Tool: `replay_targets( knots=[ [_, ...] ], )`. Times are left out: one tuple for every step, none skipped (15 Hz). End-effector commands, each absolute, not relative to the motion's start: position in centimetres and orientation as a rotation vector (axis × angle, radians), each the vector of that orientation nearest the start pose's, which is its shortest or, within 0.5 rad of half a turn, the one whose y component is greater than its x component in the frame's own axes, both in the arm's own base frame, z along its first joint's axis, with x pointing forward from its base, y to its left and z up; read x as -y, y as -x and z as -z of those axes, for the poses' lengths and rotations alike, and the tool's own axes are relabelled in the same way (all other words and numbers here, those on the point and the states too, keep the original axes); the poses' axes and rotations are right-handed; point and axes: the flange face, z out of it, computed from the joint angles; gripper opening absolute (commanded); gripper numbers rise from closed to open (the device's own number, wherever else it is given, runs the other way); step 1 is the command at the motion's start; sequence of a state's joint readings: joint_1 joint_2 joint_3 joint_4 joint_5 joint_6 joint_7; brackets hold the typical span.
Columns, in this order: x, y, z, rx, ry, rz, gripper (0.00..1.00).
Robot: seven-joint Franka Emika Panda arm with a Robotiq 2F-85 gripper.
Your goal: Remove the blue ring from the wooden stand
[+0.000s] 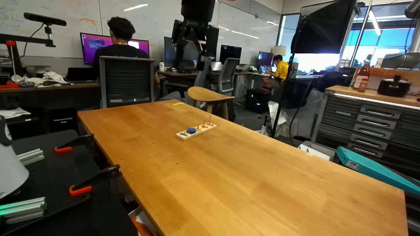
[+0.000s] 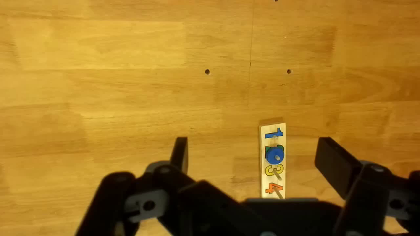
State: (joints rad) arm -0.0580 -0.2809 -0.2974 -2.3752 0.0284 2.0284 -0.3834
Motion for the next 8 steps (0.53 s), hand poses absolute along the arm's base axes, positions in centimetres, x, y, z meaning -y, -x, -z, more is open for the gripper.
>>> replay_targets(
  knots=[
    [15.6, -42.0, -42.2, 0.043, 3.014, -0.051, 1.0],
    [15.7, -42.1, -42.4, 0.043, 3.016, -0.045, 1.0],
    [15.7, -42.1, -42.5, 0.043, 3.017, -0.041, 1.0],
    [15.1, -42.4, -42.0, 0.064, 3.041, -0.035, 1.0],
    [14.1, -42.9, -41.4, 0.093, 3.063, -0.042, 1.0],
    [12.6, -43.6, -40.5, 0.142, 3.09, -0.047, 1.0],
    [11.3, -44.3, -40.1, 0.192, 3.095, -0.005, 1.0],
    [9.6, -45.2, -39.4, 0.214, 3.093, 0.015, 1.0]
  ],
)
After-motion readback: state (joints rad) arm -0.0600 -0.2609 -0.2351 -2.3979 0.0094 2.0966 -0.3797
